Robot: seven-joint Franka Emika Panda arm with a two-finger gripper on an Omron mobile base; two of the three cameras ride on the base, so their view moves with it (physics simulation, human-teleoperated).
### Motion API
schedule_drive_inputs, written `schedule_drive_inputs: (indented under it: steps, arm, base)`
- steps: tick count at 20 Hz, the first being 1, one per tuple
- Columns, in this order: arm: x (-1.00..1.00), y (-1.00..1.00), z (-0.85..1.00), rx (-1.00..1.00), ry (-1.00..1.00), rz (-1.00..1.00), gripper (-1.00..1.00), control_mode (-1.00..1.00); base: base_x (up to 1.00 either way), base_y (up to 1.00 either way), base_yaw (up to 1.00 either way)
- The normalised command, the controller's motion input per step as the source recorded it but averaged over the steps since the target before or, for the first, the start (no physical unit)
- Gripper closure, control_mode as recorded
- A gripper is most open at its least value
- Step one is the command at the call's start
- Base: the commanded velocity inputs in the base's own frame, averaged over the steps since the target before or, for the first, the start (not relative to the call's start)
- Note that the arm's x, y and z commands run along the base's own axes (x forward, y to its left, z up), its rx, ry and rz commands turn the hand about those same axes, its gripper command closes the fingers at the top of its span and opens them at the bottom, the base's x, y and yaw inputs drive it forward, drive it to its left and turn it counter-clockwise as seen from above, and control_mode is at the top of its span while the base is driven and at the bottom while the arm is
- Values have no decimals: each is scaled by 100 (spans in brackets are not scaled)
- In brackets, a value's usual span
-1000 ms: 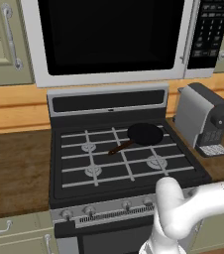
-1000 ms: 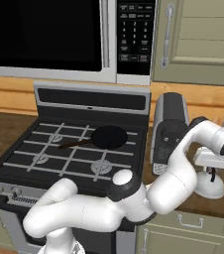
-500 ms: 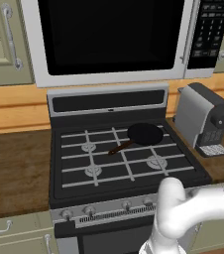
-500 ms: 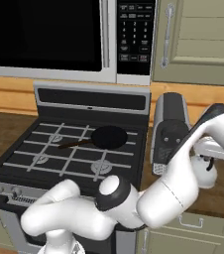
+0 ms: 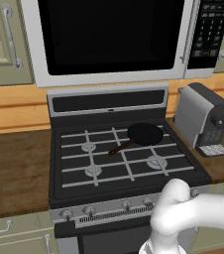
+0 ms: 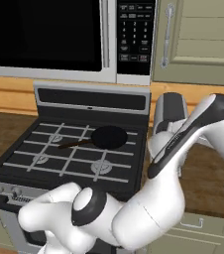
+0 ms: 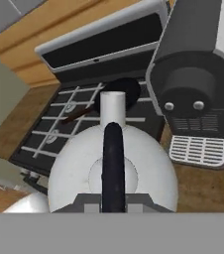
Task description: Pick the kettle from the counter and place it on a stove burner. Then turn the burner on.
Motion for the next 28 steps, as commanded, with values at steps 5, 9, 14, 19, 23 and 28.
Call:
schedule_drive_inputs:
  steps: [5,9,14,19,23,28]
  arm:
    - [-76,100,97,7,-13,0,100,-100]
    - [-48,100,30,0,-13,0,100,-100]
    - [-8,100,-3,-6,-11,-1,100,-100]
    - [0,100,-25,-12,-1,0,100,-100]
    - [0,100,-38,-14,0,-1,100,-100]
    - [8,100,-47,-14,0,-1,100,-100]
  base:
    - [0,0,0]
    - [0,0,0]
    - [0,0,0]
    - [0,0,0]
    - [0,0,0]
    - [0,0,0]
